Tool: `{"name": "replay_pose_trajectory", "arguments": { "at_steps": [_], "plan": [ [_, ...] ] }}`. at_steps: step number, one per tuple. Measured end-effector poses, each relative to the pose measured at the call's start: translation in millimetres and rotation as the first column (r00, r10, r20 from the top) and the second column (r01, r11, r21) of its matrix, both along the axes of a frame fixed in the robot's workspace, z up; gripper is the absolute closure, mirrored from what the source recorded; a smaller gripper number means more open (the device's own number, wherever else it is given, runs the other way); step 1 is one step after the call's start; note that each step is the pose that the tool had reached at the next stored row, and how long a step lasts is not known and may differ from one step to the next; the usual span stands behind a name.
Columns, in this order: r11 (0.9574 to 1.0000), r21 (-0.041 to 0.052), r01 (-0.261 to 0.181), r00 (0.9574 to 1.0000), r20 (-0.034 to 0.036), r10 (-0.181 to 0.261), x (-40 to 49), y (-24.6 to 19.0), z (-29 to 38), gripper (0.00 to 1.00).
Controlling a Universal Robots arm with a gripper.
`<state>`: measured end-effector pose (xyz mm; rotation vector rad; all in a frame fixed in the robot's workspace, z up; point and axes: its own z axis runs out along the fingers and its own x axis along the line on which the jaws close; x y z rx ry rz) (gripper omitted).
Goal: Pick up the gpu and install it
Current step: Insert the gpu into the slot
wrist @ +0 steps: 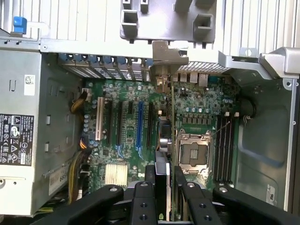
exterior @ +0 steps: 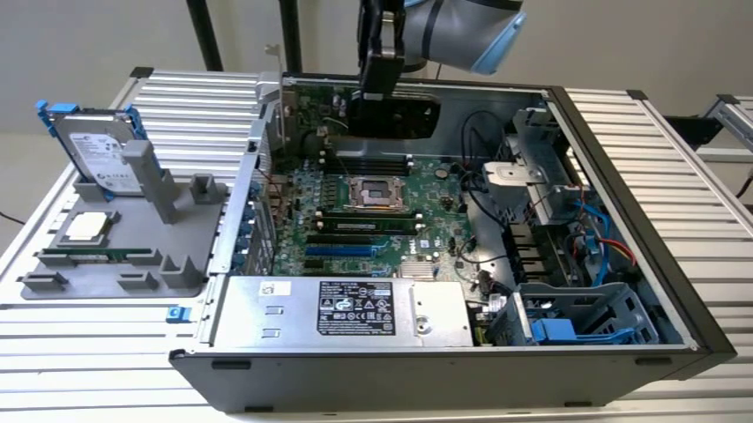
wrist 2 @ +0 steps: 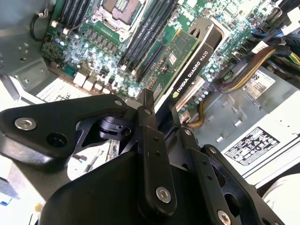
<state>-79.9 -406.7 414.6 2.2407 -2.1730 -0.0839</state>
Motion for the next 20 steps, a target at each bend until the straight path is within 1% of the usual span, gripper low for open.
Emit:
{"name": "replay_pose_trajectory", "arguments": {
  "at_steps": [5,11,20],
  "plan": [
    [0.9998,0.0,0.022,0.9998,0.0009,-0.022,0.0,0.0,-2.9,1.0],
    [0.9997,0.0,0.022,0.9997,0.0009,-0.022,0.0,0.0,-3.1,1.0],
    [0.9997,-0.0029,0.022,0.9997,0.0011,-0.022,0.0,0.0,-7.2,1.0]
  ]
}}
